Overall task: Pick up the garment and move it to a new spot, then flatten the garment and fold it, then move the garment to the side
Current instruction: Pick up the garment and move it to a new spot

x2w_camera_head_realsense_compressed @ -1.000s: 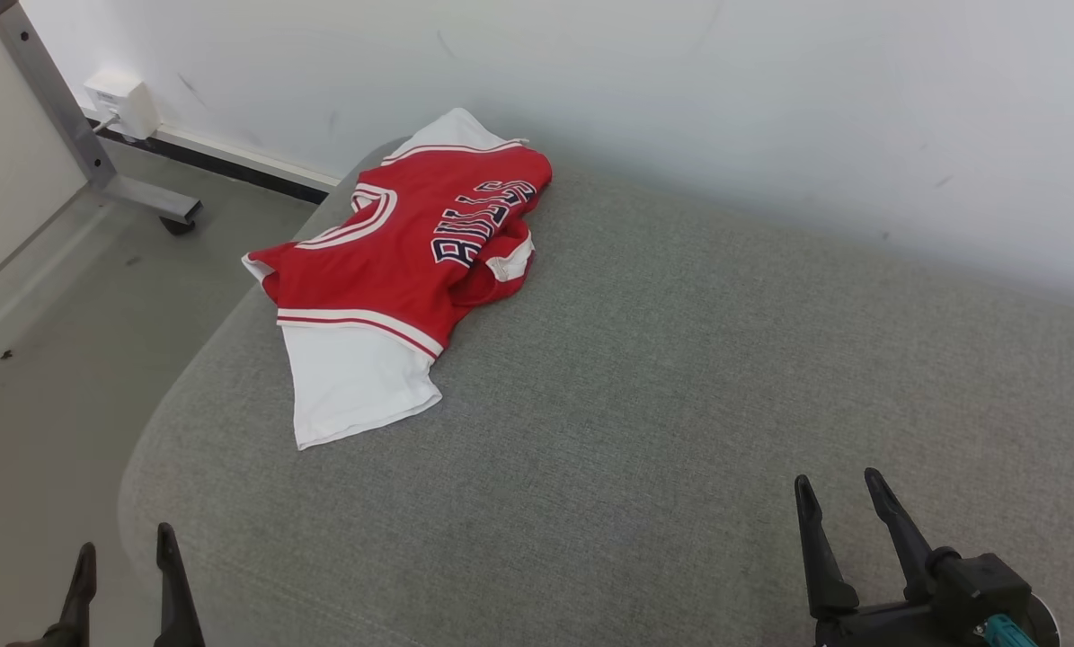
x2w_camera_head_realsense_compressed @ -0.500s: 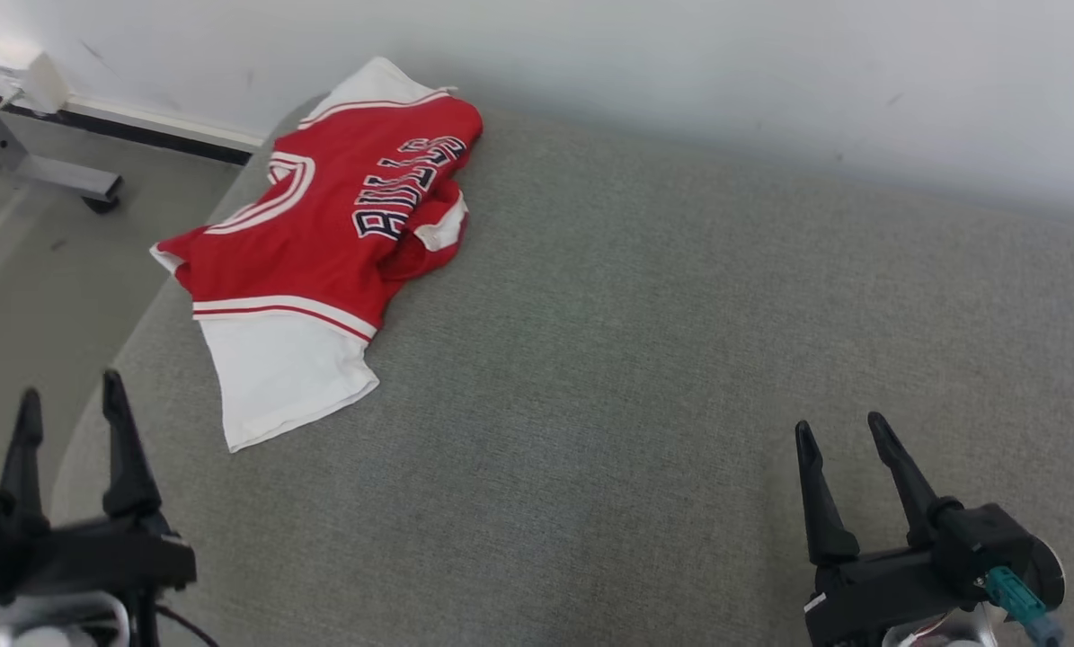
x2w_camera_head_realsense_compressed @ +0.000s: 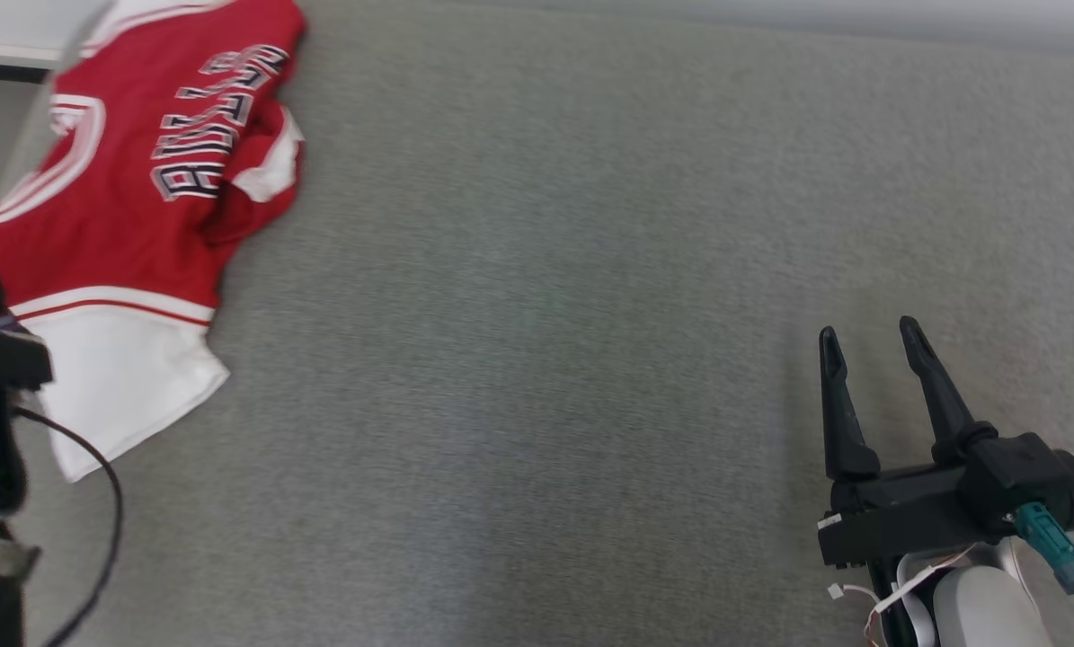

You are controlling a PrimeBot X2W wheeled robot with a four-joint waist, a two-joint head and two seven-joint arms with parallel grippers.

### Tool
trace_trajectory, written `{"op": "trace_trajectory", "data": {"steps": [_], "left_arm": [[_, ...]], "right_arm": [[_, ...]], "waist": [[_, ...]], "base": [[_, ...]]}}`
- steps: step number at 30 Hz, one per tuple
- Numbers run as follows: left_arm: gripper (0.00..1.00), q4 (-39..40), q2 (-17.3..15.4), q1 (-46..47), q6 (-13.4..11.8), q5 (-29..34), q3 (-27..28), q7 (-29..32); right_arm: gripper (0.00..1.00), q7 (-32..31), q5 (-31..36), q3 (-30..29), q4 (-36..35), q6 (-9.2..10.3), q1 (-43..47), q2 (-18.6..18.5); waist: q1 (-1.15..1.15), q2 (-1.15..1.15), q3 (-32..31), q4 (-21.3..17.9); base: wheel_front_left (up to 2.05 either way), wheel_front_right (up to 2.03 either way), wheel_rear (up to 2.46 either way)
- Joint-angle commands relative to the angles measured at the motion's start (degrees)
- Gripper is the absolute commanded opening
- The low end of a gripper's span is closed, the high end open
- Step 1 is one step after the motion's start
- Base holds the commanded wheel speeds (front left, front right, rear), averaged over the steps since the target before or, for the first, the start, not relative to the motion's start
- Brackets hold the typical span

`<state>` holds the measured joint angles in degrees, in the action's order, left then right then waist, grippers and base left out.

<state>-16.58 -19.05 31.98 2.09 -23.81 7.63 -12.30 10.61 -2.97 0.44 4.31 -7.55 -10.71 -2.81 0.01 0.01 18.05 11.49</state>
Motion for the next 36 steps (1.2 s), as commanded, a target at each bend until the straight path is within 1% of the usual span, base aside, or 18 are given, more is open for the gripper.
{"op": "trace_trajectory", "data": {"steps": [1,2,6,15,19,28,31,35,36], "left_arm": [[1.0,-1.02,-0.91,1.8,0.38,-0.23,0.42,0.36],[1.0,-2.85,-2.53,3.75,0.66,-0.11,0.46,1.31],[1.0,-6.61,-4.94,7.21,1.35,-0.27,0.31,2.76],[1.0,-15.3,-8.33,12.95,2.88,0.09,-1.68,5.31],[1.0,-18.93,-8.85,14.66,3.27,0.48,-2.95,5.88],[1.0,-26.84,-10.19,15.67,4.21,0.83,-5.83,9.55],[1.0,-28.32,-9.88,15.83,4.3,0.07,-5.75,9.94],[1.0,-31.94,-10.13,16.16,4.44,-0.86,-6.4,13.25],[0.5,-32.68,-10.05,16.12,4.57,-0.99,-6.66,13.88]], "right_arm": [[1.0,0.39,0.11,-0.06,-0.33,0.12,-0.89,-0.12],[1.0,0.6,0.18,-0.24,-0.6,0.12,-1.47,-0.12],[1.0,0.91,0.3,-0.38,-0.74,0.12,-2.2,-0.12],[1.0,1.41,0.44,-0.65,-1.17,0.12,-2.93,-0.11],[1.0,1.55,0.46,-0.59,-1.31,0.12,-3.13,-0.11],[1.0,1.58,0.13,-0.3,-1.48,0.12,-3.26,-0.11],[1.0,1.71,0.04,-0.25,-1.37,0.12,-3.33,-0.12],[1.0,1.82,-0.12,0.05,-1.04,0.12,-3.33,-0.11],[1.0,1.85,-0.13,0.03,-0.98,0.12,-3.33,-0.12]], "waist": [[-0.01,-0.01,5.99,-6.22],[-0.01,-0.01,7.0,-7.45],[-0.01,-0.01,8.64,-9.43],[-0.01,-0.01,11.38,-12.08],[-0.01,-0.01,11.89,-12.56],[-0.01,-0.01,12.03,-13.39],[-0.01,-0.01,12.07,-13.54],[-0.01,-0.01,12.01,-13.86],[-0.01,-0.01,11.98,-13.88]], "base": [[0.0,0.0,0.0],[0.0,0.0,0.0],[0.0,0.0,0.0],[0.0,0.0,0.0],[0.0,0.0,0.0],[0.0,0.0,0.0],[0.0,0.0,0.0],[0.0,0.0,0.0],[0.0,0.0,0.0]]}}
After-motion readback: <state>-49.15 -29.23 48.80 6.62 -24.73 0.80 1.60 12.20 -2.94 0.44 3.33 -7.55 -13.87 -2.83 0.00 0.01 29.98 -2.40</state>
